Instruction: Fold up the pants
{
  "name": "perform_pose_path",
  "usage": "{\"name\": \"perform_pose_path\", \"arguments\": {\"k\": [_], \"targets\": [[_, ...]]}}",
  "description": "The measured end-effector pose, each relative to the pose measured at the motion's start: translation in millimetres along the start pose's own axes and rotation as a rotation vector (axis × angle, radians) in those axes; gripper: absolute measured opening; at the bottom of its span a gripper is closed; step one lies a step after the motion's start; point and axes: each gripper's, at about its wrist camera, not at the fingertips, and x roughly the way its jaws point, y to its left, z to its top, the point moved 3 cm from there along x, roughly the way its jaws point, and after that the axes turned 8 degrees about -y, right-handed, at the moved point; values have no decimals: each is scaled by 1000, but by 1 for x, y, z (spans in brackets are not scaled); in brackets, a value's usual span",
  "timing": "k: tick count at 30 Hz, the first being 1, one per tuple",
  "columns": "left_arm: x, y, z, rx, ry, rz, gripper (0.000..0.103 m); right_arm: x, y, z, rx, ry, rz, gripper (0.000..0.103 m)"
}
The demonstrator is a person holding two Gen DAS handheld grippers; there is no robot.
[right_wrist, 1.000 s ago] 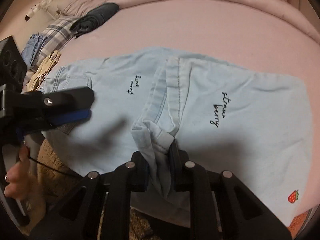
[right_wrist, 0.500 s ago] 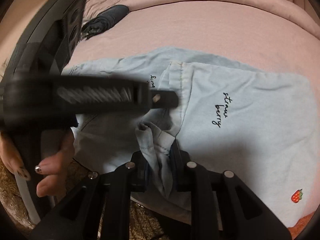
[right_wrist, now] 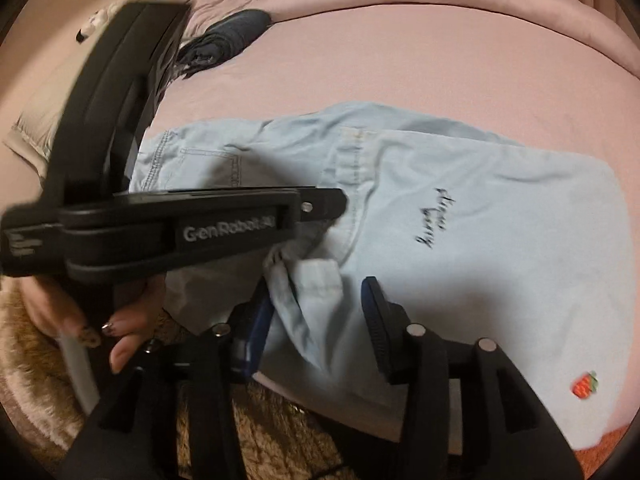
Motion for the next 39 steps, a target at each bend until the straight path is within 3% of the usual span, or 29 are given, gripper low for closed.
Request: {"name": "perform_pose_path", "arguments": {"k": [3, 7, 11, 15, 19, 23, 26, 29, 33, 36, 39], "targets": [[-3, -1, 4, -9, 22, -12, 12, -29, -17, 6, 19, -82, -45, 62], [-4, -13, 14, -14, -5, -46, 13, -43, -41, 7, 50, -104, -187, 62], [8, -17, 7, -21, 30, -33, 34, -36, -69, -4, 134, -61, -255, 62], [10, -22, -2, -11, 43, -18, 38, -33, -75, -23, 109, -41, -296, 62], [-4, -28, -8, -20, 61, -3, 38, -27, -71, -15, 78, -31, -335, 62], [-6, -37, -14, 5, 51, -12, 49, -29, -75, -15, 92, -38, -315, 62], [8, -33, -22, -11, 79, 32, 49, -36, -80, -21, 89, -39, -319, 62], [5, -34, -24, -17, 48, 55, 47, -36, -80, -23, 77, -41, -319, 62], [2, -30, -28, -29, 42, 98, 24, -38, -84, -26, 89, -47, -308, 62], [-8, -24, -32, -69, 23, 85, 16, -40, -83, -25, 81, -48, -312, 62], [-17, -26, -33, -61, 16, 77, 15, -46, -83, -25, 90, -50, -304, 62]]}}
